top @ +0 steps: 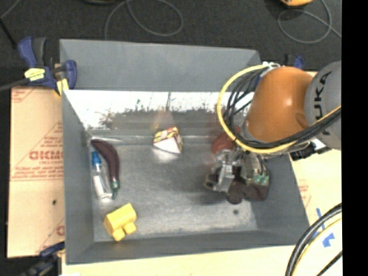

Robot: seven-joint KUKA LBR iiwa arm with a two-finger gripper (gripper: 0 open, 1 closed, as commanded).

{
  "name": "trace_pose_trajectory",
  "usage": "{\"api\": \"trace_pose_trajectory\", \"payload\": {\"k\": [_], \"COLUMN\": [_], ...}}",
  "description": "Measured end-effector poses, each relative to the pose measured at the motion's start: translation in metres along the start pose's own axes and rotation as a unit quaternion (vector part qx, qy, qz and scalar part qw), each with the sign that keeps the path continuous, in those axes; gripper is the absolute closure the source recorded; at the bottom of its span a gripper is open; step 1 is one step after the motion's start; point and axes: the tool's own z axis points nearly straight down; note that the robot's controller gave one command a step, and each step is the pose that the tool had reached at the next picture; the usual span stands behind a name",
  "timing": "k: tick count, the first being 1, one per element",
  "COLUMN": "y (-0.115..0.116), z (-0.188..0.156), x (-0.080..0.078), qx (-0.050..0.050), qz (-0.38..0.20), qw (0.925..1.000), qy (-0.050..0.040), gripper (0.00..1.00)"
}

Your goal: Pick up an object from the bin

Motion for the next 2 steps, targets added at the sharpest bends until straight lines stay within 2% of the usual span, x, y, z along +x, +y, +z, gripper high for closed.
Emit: {"api": "trace_pose_trajectory", "payload": {"k": [1,2], "y": [0.0,-0.007], "z": [0.0,-0.032], "x": [0.0,0.001], "qx": [0.0,0.0], "qz": [0.0,0.009], "qw": [1.0,0.9999], "qy": [0.0,0.0037], "gripper": [1.0,1.0]}}
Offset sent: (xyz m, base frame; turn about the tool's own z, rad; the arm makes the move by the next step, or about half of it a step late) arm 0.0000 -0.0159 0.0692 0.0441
